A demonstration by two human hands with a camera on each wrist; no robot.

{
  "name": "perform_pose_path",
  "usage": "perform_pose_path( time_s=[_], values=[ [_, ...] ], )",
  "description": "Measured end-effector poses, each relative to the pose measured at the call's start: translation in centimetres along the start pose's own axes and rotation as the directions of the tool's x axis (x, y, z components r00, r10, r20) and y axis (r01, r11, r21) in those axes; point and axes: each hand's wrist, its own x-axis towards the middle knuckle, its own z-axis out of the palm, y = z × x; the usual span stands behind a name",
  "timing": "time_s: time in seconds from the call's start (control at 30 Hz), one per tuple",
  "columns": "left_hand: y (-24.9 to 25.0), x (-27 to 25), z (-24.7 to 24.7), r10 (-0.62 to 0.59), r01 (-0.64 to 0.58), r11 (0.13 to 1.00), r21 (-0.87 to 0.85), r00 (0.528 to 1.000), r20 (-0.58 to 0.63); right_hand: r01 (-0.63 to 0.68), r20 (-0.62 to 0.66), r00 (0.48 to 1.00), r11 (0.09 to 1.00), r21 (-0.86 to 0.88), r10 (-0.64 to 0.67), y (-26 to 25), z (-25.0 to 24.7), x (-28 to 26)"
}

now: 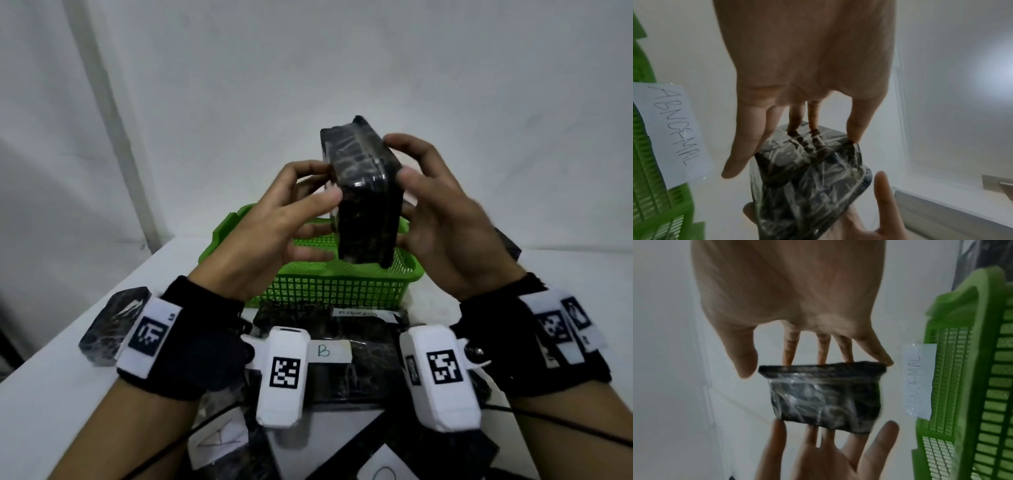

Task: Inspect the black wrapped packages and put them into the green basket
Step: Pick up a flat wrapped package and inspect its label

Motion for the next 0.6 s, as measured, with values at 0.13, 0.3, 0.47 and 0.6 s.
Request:
perform_pose_path(
  time_s=[0.13, 0.3, 0.47, 0.6],
  values=[
    [-0.5, 0.1, 0.4, 0.040, -0.040, 0.999, 0.017, 0.999, 0.021, -0.039, -0.099, 0.994, 0.999, 0.023, 0.041, -0.3, -0.1, 0.3],
    [-1.3, 0.5, 0.4, 0.070, -0.077, 0.992, 0.102, 0.995, 0.068, -0.136, -0.220, 0.966, 0.990, 0.023, 0.138, 0.4, -0.2, 0.3],
    [-1.3, 0.2, 0.6, 0.083, -0.111, 0.977, 0.184, 0.984, 0.155, -0.124, -0.278, 0.953, 0.992, -0.003, 0.118, 0.3, 0.1, 0.4],
    [-1.2, 0.1, 0.9, 0.079, -0.100, 0.978, 0.183, 0.990, 0.118, -0.043, -0.262, 0.965, 0.990, -0.137, 0.005, 0.6, 0.9, 0.2]
  ],
)
